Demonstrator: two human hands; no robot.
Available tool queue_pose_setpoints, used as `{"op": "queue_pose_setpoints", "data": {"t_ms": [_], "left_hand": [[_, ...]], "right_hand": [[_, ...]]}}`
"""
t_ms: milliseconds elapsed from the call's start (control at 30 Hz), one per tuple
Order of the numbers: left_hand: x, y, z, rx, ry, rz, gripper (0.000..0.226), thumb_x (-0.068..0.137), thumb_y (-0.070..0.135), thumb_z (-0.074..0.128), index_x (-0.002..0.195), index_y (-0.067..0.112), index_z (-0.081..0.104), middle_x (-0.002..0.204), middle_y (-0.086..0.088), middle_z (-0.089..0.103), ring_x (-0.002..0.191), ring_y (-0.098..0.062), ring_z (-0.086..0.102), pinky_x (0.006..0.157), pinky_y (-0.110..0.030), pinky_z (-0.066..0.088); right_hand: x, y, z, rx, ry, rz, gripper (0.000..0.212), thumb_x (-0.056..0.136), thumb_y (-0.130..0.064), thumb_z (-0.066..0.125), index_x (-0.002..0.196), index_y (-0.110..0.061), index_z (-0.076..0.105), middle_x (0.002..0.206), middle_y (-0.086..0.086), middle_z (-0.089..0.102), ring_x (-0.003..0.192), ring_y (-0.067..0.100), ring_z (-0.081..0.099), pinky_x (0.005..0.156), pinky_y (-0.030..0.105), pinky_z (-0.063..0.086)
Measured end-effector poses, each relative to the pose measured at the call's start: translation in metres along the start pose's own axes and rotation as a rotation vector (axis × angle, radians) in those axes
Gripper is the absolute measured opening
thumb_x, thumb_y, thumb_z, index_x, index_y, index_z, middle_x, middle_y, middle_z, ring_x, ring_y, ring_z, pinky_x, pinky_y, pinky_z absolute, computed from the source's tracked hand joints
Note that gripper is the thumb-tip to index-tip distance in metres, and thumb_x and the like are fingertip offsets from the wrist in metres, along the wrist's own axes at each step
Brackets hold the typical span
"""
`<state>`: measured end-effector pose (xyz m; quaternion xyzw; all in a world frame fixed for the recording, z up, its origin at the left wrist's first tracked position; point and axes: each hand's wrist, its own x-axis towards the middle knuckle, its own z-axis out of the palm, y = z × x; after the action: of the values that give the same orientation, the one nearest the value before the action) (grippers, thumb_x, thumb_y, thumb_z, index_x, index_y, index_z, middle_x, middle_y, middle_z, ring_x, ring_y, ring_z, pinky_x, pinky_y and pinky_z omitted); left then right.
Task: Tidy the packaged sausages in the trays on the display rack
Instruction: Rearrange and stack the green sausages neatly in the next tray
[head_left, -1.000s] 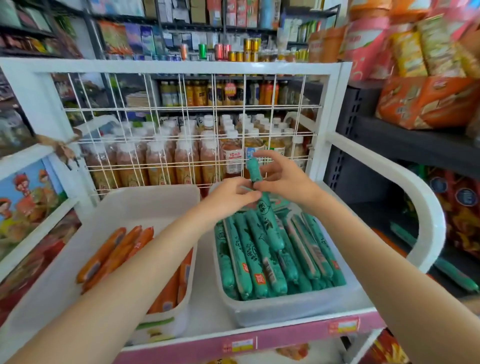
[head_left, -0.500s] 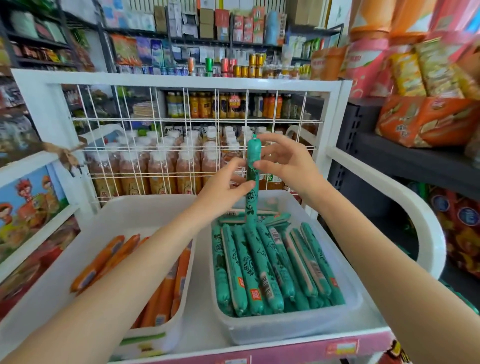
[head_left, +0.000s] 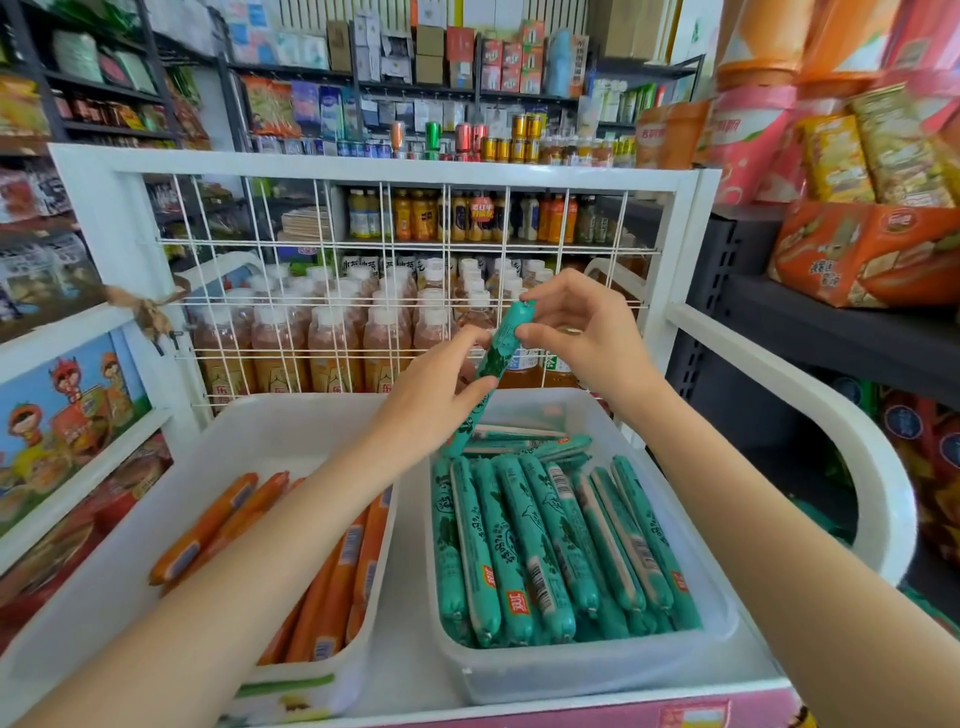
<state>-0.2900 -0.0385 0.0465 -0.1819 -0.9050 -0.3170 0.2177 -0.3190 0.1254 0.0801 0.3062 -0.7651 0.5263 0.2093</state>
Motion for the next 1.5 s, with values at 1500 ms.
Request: {"op": "queue_pose_setpoints", "data": {"t_ms": [1500], "left_hand": [[0.024,-0.029,0.011,-0.860,-0.009,-0.660,0.020,0.089,0.004,0.054,0.109,0.006,0.055,0.108,-0.013,0.064,0.090,-0.018,0.064,0.074,-0.024,0.056]], "right_hand": [[-0.009,0.064,-0.006,0.380,0.029,0.552,0.028,0.082,0.000,0.062,0.109,0.006,0.062,0.085,0.008,0.070,0.067,0.015,0.066,0.065,0.018,0.055]]}}
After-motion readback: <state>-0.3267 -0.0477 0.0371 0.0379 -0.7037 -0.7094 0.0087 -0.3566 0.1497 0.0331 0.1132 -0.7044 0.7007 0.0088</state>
